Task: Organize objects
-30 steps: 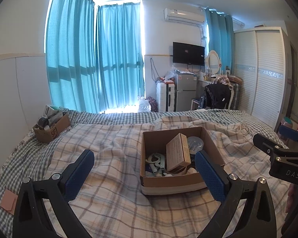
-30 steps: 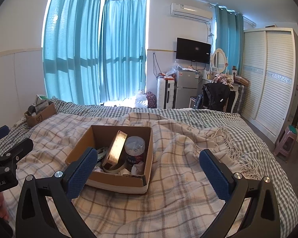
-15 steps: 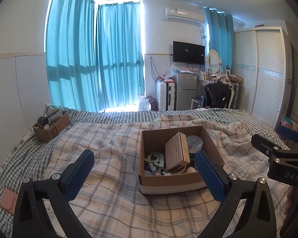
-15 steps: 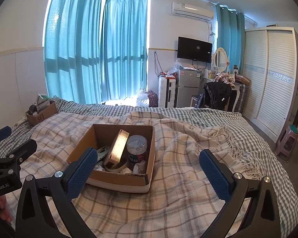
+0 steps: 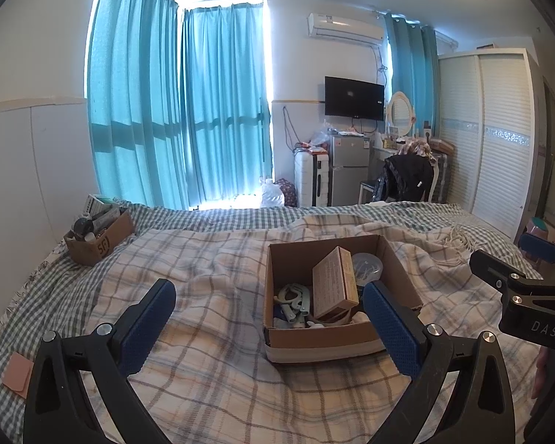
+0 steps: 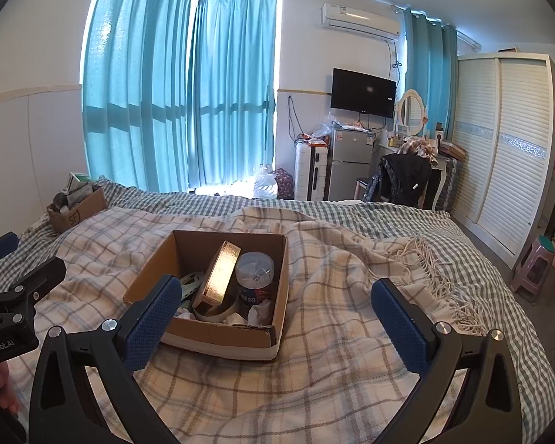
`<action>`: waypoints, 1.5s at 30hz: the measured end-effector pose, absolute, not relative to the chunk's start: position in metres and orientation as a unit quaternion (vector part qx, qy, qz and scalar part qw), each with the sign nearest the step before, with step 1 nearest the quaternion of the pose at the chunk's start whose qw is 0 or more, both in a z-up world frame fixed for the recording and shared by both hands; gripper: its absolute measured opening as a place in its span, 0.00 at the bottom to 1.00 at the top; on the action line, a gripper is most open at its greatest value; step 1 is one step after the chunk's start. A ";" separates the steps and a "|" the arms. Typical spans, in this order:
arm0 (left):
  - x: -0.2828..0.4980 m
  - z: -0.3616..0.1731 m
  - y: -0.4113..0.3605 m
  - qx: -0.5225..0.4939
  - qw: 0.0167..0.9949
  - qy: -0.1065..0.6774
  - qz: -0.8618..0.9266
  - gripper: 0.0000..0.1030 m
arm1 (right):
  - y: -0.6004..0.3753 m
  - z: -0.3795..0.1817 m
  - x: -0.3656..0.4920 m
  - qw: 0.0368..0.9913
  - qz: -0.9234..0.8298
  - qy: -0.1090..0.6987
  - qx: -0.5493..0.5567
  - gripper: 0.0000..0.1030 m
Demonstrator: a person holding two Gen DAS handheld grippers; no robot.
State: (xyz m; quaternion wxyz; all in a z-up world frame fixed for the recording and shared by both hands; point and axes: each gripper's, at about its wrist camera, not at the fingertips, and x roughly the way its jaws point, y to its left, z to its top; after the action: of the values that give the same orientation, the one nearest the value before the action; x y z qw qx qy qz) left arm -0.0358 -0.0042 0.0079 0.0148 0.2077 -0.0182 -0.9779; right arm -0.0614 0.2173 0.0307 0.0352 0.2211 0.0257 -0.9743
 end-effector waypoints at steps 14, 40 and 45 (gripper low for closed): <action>-0.037 0.008 -0.003 0.214 0.012 -0.020 -0.977 1.00 | 0.216 0.032 -0.061 0.037 -0.975 0.029 0.218 1.00; -0.034 0.007 0.001 0.215 0.016 -0.026 -0.976 1.00 | 0.219 0.028 -0.060 0.033 -0.973 0.019 0.228 1.00; -0.034 0.007 0.001 0.216 0.018 -0.027 -0.976 1.00 | 0.216 0.028 -0.059 0.035 -0.973 0.024 0.228 1.00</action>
State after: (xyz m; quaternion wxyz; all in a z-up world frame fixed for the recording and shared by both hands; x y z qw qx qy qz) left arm -0.0336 0.0007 0.0066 0.0182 0.2164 -0.0267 -0.9758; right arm -0.0591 0.2163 0.0282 0.0348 0.2278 0.0237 -0.9728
